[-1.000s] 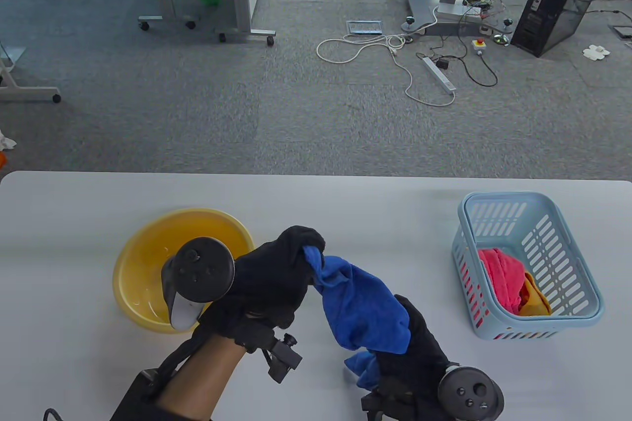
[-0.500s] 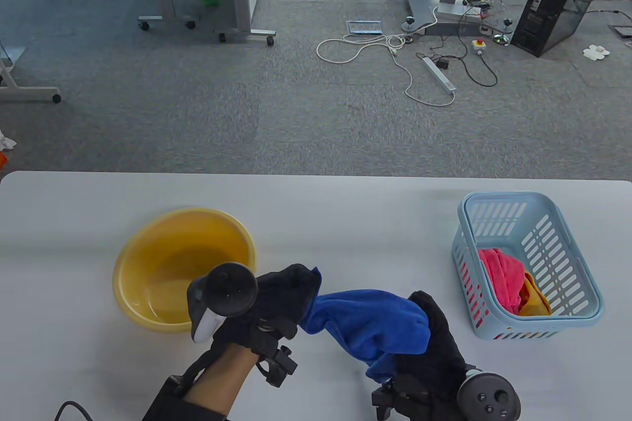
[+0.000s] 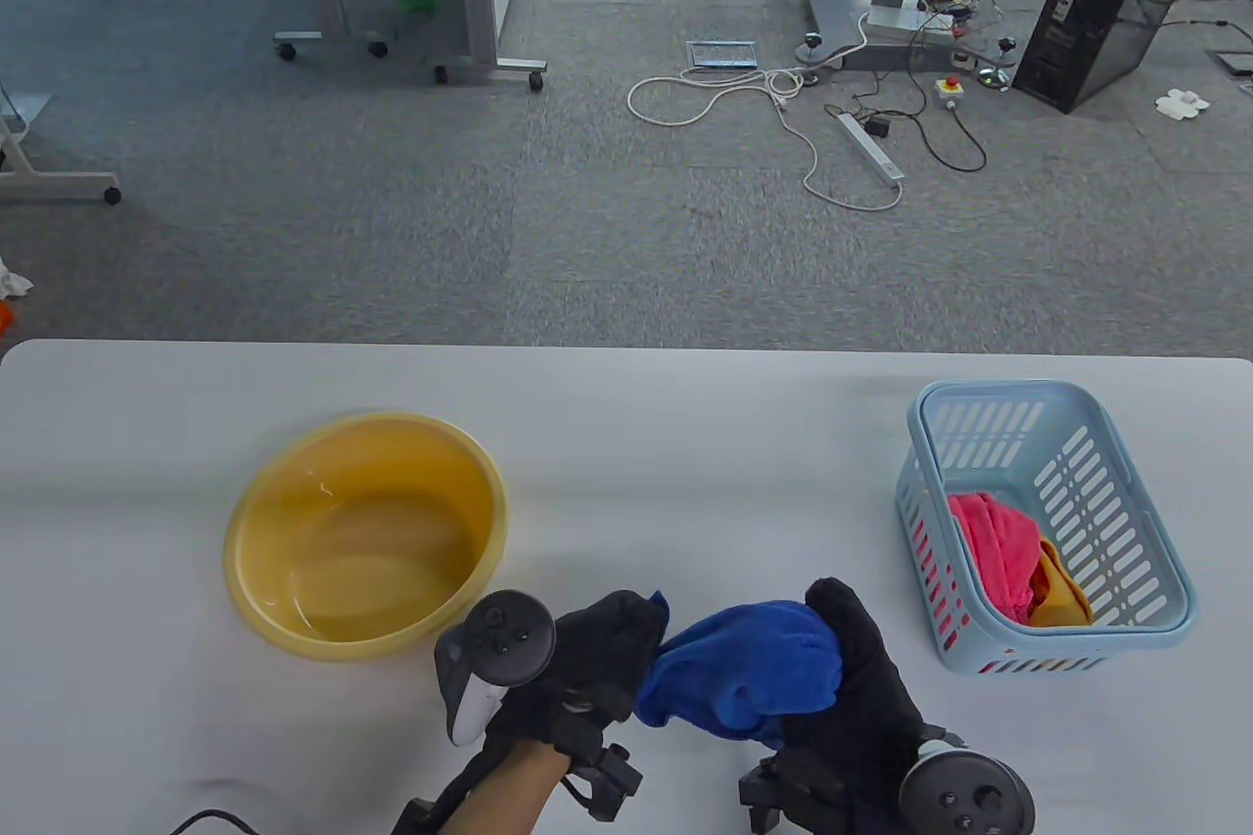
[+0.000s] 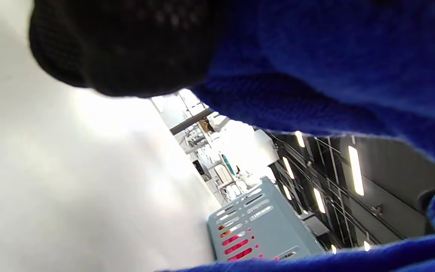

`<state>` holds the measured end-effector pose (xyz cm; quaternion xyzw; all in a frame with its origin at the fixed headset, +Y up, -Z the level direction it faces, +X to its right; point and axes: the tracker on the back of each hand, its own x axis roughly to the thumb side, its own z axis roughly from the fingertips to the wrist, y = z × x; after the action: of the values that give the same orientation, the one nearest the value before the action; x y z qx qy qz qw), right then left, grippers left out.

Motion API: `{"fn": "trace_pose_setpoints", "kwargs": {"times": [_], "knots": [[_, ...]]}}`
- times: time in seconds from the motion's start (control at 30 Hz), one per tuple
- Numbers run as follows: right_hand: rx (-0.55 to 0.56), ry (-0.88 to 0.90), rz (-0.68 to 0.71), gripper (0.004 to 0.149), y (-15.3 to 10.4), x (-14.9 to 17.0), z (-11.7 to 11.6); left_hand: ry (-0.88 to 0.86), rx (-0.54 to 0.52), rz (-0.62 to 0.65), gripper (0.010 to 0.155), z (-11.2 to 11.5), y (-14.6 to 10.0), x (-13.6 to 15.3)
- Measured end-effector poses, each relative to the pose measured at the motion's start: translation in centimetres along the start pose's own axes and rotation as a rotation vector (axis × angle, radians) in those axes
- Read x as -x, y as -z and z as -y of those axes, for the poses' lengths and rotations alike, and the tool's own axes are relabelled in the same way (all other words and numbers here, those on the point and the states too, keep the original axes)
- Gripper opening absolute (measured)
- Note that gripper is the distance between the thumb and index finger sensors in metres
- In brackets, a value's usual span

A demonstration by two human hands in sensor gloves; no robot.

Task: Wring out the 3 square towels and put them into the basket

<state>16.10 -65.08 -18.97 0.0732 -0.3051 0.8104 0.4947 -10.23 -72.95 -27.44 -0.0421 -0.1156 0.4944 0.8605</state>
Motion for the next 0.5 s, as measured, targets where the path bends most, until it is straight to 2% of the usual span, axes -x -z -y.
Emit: {"fn": "trace_pose_setpoints", "kwargs": {"times": [0.2,0.5], "knots": [[-0.007,-0.008,0.02,0.067,0.1,-0.6,-0.2,-0.044,-0.026,-0.014,0.049,1.6,-0.7,1.9],[-0.017,-0.007,0.041,0.067,-0.1,-0.8,-0.5,-0.005,-0.045,0.091,0.05,3.1,-1.6,2.3]]}}
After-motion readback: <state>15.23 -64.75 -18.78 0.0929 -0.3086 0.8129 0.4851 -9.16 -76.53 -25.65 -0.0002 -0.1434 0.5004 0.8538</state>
